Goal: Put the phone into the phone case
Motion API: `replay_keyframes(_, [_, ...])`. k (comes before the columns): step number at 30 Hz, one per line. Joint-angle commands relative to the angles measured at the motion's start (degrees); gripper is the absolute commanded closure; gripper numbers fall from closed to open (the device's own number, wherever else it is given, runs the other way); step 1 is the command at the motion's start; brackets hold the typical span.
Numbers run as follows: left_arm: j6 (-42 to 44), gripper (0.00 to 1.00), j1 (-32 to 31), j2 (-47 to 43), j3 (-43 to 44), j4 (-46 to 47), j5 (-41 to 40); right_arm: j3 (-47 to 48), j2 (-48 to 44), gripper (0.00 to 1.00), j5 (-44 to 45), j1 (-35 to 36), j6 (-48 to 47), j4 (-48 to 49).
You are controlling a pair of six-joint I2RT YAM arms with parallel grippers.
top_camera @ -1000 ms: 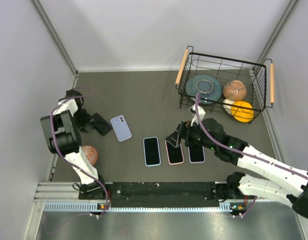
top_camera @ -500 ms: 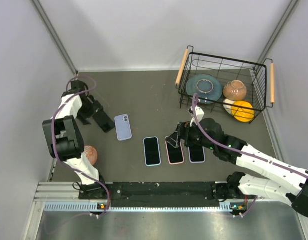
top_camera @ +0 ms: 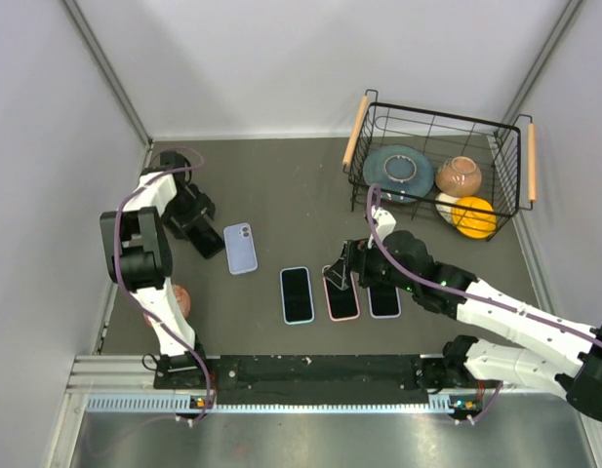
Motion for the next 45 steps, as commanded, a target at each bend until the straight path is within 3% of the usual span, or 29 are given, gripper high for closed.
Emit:
replay_keyframes(1, [-1.4, 0.07, -0.7, 1.3, 2.2, -2.2, -2.2, 2.1, 0.4, 0.16, 1.0, -0.3, -0.7, 0.9])
replay_keyframes(6, [-1.5, 0.08, -0.9, 2.6, 1.9, -1.5, -2.2, 2.3, 0.4, 0.16, 0.9, -0.3, -0.8, 0.7])
replay_keyframes(11, [-1.3, 0.18, -0.9, 4.2, 2.0, -1.4, -2.2, 2.6, -0.1, 0.16, 0.8, -0.3, -0.6, 0.2])
replay_keyframes(17, [-1.9, 0.18, -1.1, 5.0, 1.7, -1.7, -3.2, 3.2, -0.2, 0.16, 0.7, -0.4, -0.5, -0.2])
replay_keyframes(20, [-1.3, 0.24, -1.6, 4.8, 1.4, -1.2, -3.7, 3.6, -0.7, 0.15, 0.2, -0.3, 0.4, -0.6])
replay_keyframes(21, [-0.9, 0.33, -1.7, 4.6, 1.4, -0.8, -3.6, 3.6, -0.9, 0.15, 0.1, -0.4, 0.5, -0.4])
replay_keyframes(28, [2.7, 0.69, -2.3, 3.7, 1.4, -1.4, -5.3, 3.5, -0.5, 0.15, 0.2, -0.4, 1.4, 0.2])
replay_keyframes(34, [6.8, 0.85, -2.3, -3.1, 1.6, -0.1, -5.7, 7.8, -1.1, 0.15, 0.0, -0.4, 1.9, -0.6])
replay_keyframes(37, [8.9, 0.99, -2.7, -6.0, 2.1, -0.2, -4.1, 9.6, -1.1, 0.15, 0.4, -0.6, 1.4, -0.7])
replay_keyframes(43, [14.8, 1.0, -7.5, -13.6, 0.3, 1.3, 0.1, 14.3, 3.1, 0.14, -4.9, -8.0, -1.5, -1.7])
replay_keyframes(45, [16.7, 1.0, -12.7, -15.6, -1.0, 3.3, 3.4, 16.8, 6.1, 0.14, -9.4, -12.0, -1.8, -2.7])
